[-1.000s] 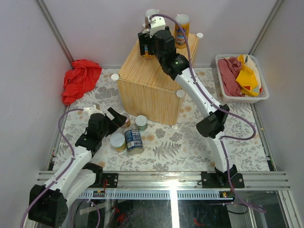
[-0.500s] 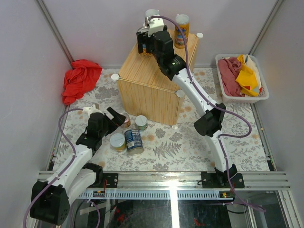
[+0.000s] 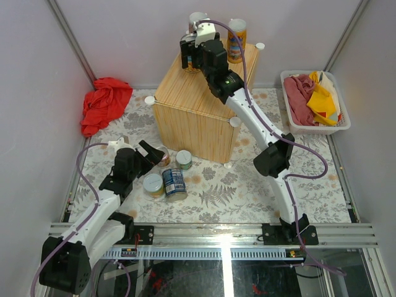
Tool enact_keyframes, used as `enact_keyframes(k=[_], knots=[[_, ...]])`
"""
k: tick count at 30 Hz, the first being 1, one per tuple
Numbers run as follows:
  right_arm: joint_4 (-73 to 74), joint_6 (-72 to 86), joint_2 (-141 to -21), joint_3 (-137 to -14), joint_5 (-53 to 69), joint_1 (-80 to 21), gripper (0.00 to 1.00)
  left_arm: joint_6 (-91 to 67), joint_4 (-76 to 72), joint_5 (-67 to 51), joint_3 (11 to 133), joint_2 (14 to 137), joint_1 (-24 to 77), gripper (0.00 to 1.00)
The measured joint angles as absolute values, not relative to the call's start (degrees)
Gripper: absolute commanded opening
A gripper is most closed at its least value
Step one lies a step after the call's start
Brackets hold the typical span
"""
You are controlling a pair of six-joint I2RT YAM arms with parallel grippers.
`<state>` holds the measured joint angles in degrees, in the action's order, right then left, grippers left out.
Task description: Place and organize the canned foods onto the counter
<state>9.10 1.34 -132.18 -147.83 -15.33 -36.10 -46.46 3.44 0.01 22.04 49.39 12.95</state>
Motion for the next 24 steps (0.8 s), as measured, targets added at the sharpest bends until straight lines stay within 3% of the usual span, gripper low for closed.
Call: enact_keyframes(k=[11,24], knots=[[9.54,1.98,-129.62,-144.75,-14.92,-36.05,1.00,-48.21,3.81,-0.32,21.58,45.60,12.95,1.00],[6.85,2.20,-120.49,-141.27,-13.82,-36.05,1.00,-48.93,4.80,-1.19,21.58,44.01,12.95,1.00]])
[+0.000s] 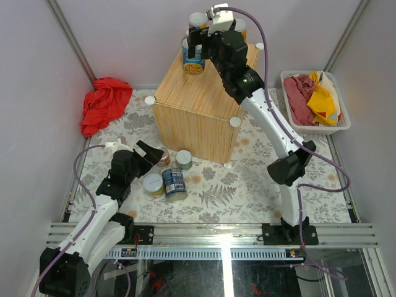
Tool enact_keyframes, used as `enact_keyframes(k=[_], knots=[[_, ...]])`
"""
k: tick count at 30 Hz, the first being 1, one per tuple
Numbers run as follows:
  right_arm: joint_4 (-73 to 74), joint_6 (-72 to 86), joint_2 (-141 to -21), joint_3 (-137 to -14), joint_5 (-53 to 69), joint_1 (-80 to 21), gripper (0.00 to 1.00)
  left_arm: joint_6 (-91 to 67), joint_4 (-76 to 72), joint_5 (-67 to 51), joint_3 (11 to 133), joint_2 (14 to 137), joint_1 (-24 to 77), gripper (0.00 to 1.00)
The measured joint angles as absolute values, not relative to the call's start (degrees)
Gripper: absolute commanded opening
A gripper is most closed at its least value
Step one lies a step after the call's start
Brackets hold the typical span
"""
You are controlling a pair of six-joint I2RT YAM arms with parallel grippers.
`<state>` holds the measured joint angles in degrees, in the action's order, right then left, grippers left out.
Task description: Place and organize the canned foods onto the counter
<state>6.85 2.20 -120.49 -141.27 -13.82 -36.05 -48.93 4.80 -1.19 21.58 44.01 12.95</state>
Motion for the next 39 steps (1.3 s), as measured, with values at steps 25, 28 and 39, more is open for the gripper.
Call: enact_keyframes(k=[25,28,39], knots=[[32.25,23.11,-90.45,-101.12,-34.61,-74.15,0.89,-52.97,7.07,-0.10,21.58,42.87,12.73,1.00],[34.50,29.89,-90.17,-94.37,-34.11,-75.40,0.89,-53.41,7.70,0.43,21.54,42.17,12.73,1.00],[32.60,42.33,-93.32,-82.91,-27.07,-76.34,0.96,-54.17,11.55,1.23,21.45,39.16,12.73,1.00]])
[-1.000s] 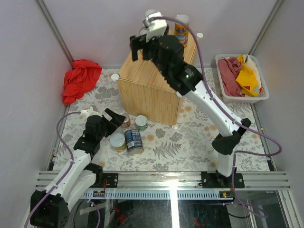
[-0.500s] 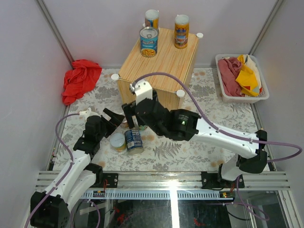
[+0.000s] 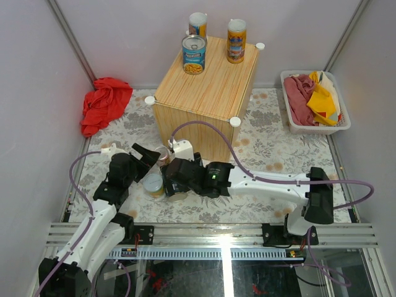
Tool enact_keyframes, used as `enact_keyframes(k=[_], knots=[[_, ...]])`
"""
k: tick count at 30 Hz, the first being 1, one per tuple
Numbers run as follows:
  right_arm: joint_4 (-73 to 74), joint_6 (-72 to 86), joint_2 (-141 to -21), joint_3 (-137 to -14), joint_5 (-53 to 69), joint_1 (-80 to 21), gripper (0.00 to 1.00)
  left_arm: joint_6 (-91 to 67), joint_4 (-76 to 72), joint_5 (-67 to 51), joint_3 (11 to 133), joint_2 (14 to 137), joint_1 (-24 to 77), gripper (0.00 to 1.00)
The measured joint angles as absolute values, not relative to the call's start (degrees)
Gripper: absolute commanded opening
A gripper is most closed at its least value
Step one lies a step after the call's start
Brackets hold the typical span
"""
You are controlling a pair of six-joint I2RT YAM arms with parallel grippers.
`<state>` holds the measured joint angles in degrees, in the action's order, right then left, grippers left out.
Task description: Place and organize the canned foods onto the counter
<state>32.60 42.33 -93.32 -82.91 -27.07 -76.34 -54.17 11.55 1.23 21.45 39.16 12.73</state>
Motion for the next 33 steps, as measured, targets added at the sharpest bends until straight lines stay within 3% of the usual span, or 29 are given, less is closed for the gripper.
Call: enact_keyframes(k=[9,33], knots=[[27.27,45.95,-101.69,-81.80,-19.94,-74.02,0.96,-54.13,14.46,1.50,21.45,36.51,12.73,1.00],[24.45,47.29,-114.54,-86.76,-17.61,-68.18,0.96,-53.17,16.40,2.26,21.47,36.88,12.49,1.00]])
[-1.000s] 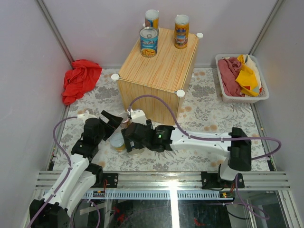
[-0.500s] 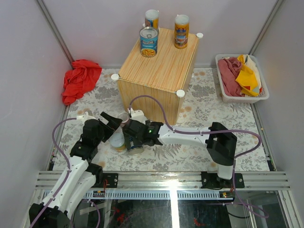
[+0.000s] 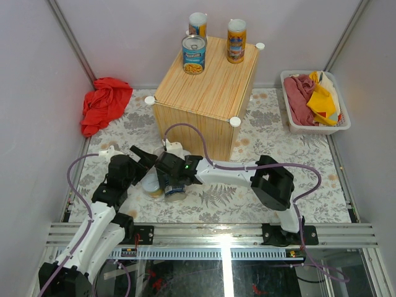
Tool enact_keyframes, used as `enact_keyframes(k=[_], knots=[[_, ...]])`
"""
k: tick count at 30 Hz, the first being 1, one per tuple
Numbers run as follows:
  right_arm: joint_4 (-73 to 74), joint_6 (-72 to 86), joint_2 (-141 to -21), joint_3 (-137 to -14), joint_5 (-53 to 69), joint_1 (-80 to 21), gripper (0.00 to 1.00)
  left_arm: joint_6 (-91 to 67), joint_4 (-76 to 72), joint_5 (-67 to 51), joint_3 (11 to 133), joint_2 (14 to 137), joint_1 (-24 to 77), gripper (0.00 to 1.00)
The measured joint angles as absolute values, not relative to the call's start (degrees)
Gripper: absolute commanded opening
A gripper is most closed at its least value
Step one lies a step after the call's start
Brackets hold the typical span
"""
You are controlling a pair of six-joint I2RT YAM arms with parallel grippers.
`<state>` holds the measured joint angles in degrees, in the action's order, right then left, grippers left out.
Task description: Place and organize the canned foods onto the counter
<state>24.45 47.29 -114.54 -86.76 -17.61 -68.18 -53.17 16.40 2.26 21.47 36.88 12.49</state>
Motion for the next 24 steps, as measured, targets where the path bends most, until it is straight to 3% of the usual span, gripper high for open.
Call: enact_keyframes(k=[11,24], knots=[[25.76,46.83,-118.06,-90.39,-16.78,-68.07,0.93,-53.12,16.34,3.68,21.47,35.64,12.29,1.00],[26.96,46.96,-121.89,-93.93,-15.20,-67.81,0.99,-53.15,16.51,3.99,20.93,34.02,12.08,1.00]])
